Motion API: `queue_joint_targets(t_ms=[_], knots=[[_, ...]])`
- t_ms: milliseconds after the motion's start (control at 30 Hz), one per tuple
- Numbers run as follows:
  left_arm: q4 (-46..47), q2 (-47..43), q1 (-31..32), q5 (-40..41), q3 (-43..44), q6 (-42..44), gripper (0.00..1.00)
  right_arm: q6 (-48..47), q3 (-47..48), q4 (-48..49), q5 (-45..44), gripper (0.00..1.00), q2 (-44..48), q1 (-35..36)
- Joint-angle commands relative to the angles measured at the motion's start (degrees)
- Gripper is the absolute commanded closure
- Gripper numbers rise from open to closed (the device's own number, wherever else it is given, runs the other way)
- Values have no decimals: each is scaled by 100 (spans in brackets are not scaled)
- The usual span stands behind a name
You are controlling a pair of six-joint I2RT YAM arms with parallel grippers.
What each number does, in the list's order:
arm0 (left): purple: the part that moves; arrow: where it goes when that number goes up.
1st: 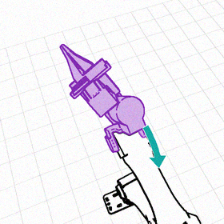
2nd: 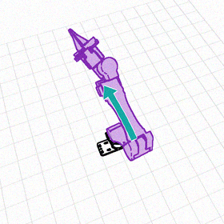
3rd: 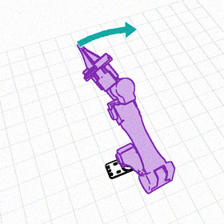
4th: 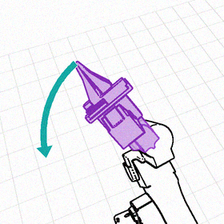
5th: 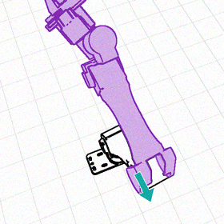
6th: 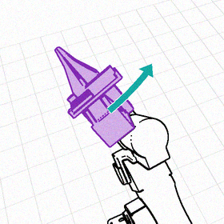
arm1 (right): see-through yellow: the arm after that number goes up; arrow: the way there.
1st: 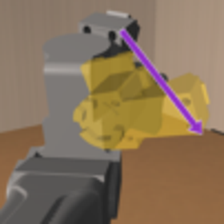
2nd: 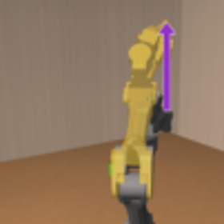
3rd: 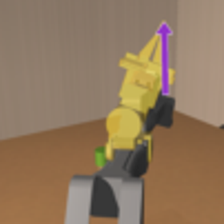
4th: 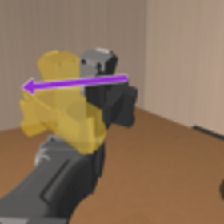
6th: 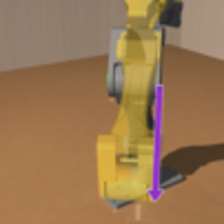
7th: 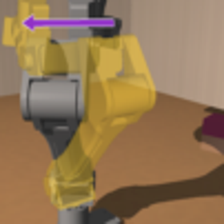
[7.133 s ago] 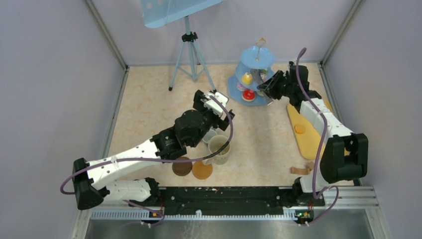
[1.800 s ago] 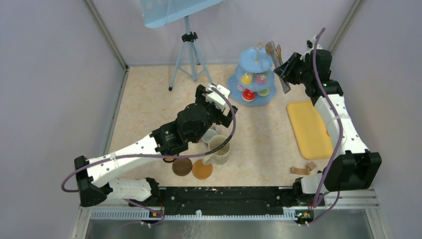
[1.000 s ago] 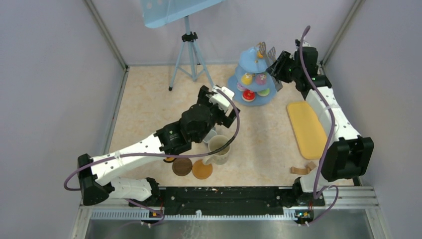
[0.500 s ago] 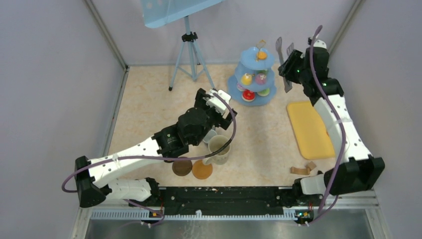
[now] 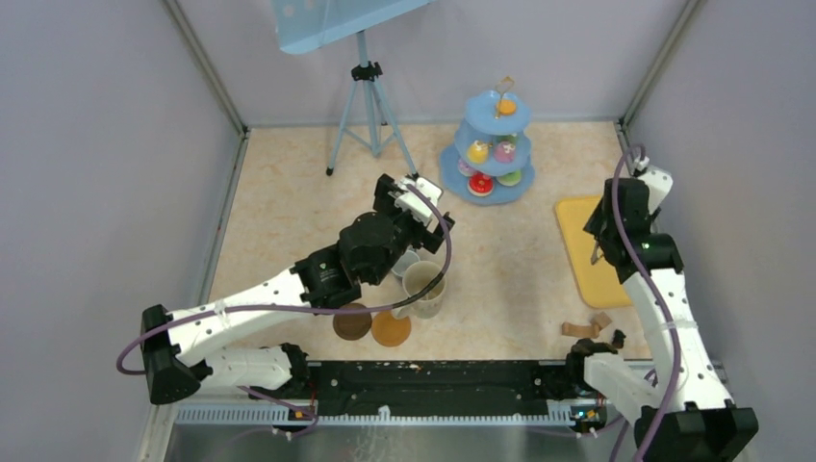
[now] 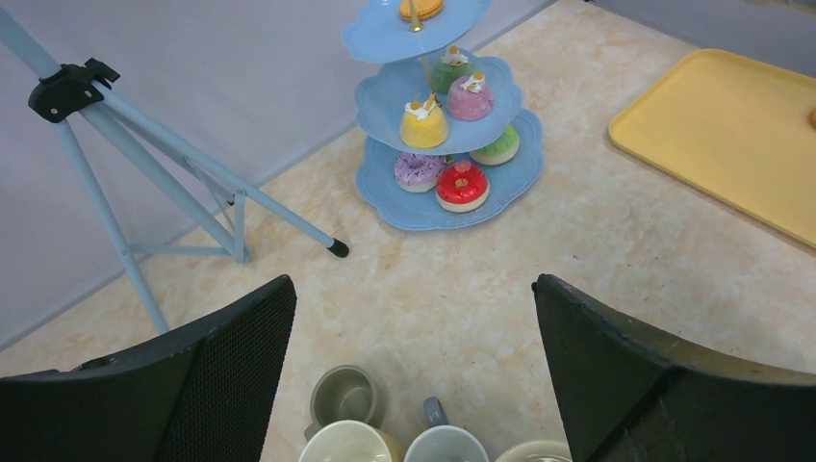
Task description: Serve the afternoon tea
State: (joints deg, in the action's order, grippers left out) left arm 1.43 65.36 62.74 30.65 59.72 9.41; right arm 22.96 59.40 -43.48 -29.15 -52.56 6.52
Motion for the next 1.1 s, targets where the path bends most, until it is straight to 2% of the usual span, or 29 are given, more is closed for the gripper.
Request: queue_joint_targets(t_ms=[0, 100, 133, 333, 467, 800, 1067], knots=[[349, -128, 28, -72, -47, 43, 1, 496, -741, -77, 519, 50, 64, -1097], [366, -149, 37, -94, -92, 24, 1, 493, -1366, 466, 1756, 50, 239, -2203], [359, -129, 41, -92, -93, 23, 1, 511, -1437, 546, 1885, 50, 224, -2424], [36, 210, 64, -262, 247, -161, 1, 1086, -1628, 759, 2408, 50, 148, -2986], [-311, 445, 66, -412, 489, -346, 1, 1080, -1851, 928, 2742, 50, 202, -3403], [-312, 732, 63, -403, 654, -346, 1, 945, -1785, 724, 2602, 48, 38, -3572], [-188, 618, 59, -295, 399, -220, 1, 954, -1647, 526, 2267, 46, -110, -3577]])
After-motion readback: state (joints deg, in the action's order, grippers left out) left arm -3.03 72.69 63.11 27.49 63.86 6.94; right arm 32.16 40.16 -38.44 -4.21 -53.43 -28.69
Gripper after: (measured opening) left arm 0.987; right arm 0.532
